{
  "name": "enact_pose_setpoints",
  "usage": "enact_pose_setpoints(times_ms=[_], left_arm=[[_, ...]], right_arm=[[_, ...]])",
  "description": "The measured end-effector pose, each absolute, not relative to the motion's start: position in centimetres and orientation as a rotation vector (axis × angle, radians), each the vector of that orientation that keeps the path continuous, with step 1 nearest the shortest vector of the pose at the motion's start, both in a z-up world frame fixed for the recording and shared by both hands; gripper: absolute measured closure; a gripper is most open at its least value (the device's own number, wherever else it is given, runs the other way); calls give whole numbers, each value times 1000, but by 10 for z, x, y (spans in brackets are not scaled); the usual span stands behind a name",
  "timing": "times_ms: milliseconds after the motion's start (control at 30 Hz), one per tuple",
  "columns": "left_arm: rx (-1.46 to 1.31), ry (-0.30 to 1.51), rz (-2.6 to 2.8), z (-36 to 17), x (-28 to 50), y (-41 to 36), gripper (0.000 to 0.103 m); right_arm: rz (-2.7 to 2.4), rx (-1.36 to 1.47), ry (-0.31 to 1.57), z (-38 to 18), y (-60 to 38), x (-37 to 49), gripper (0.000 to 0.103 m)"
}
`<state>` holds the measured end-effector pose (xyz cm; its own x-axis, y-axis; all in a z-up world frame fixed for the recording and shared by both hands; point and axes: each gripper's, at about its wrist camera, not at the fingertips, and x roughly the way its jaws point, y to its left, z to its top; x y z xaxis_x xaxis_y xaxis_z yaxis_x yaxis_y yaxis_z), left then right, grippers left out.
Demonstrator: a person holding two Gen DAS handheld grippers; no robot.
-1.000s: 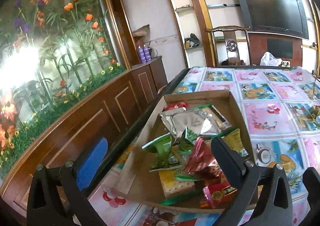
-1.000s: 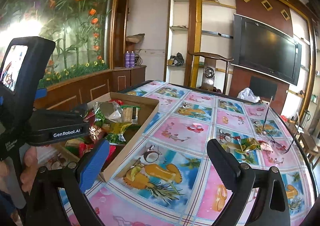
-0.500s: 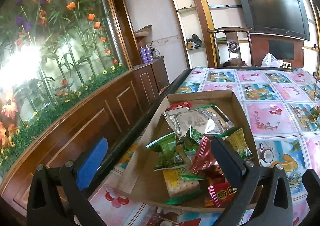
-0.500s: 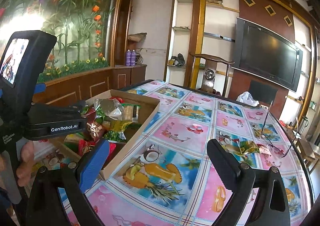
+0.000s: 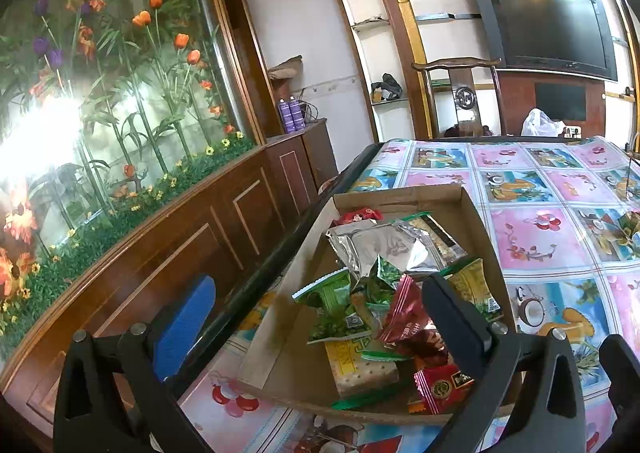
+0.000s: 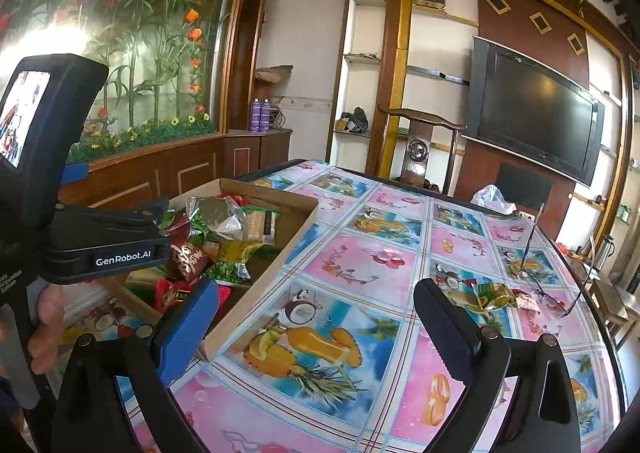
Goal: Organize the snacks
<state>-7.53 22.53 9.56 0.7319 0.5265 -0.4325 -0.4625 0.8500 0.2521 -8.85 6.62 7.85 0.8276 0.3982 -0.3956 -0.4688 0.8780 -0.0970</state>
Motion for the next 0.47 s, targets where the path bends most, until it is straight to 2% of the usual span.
enact_pose_setpoints(times_ms=[467], left_arm=[[119, 537, 467, 102, -74, 220, 0]], right_arm=[[452, -125, 385, 82, 51, -84, 3]])
